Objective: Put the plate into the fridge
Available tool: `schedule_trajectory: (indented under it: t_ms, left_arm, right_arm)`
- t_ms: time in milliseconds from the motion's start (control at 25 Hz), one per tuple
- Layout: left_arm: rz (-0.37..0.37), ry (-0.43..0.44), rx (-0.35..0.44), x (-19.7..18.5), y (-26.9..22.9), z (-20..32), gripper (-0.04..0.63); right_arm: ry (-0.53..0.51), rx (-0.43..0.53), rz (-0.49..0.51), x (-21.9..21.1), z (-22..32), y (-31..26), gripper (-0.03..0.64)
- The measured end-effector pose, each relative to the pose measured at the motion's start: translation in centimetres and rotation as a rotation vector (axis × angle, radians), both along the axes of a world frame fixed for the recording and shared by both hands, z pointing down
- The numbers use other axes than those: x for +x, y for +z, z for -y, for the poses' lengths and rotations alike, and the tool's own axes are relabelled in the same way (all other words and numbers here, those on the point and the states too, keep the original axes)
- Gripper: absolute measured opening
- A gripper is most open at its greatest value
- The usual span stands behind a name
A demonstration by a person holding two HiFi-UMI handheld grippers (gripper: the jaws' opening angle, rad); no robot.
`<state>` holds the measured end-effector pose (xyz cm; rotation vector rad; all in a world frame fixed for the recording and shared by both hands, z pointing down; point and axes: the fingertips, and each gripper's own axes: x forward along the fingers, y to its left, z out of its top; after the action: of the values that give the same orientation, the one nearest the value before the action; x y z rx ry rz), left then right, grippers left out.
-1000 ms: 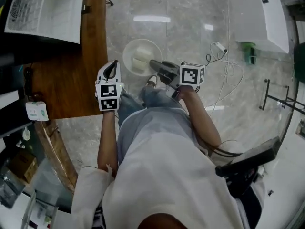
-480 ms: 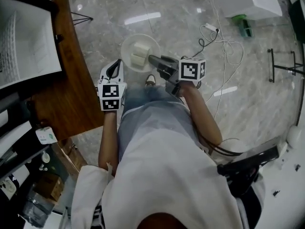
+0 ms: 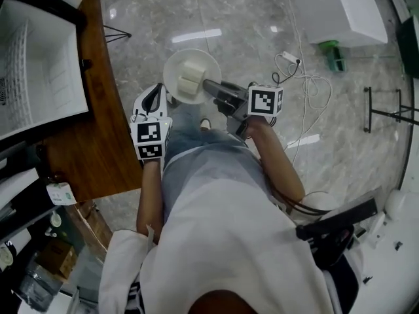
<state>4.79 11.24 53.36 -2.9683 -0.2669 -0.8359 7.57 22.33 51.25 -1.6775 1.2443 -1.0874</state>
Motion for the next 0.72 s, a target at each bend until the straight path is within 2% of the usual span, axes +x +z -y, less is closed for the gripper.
schedule_trajectory:
  t_ms: [280, 480, 600, 720]
  left_arm:
    - [-0.067, -0.127, -0.055, 8.4, -2.4, 8.9, 0.017]
    - [-0.075, -0.207, -0.042, 8.2, -4.2, 14.2, 0.017]
    - [-0.076, -0.255, -0.046, 10.8, -3.9, 18.8, 0.017]
    - [-0.092, -0.317, -0.076, 12.0, -4.6, 22.7, 0.017]
  right_arm:
    - [-0.116, 0.007, 0.017, 9.8, 9.2, -1.2, 0.029]
    - [-0.175, 0.037, 0.021, 10.9, 15.1, -3.8, 0.029]
    - [-0.245, 0.065, 0.017, 14.3, 20.8, -4.8, 0.029]
    - [-0.333, 0.051, 0.016, 16.3, 25.9, -4.5, 0.029]
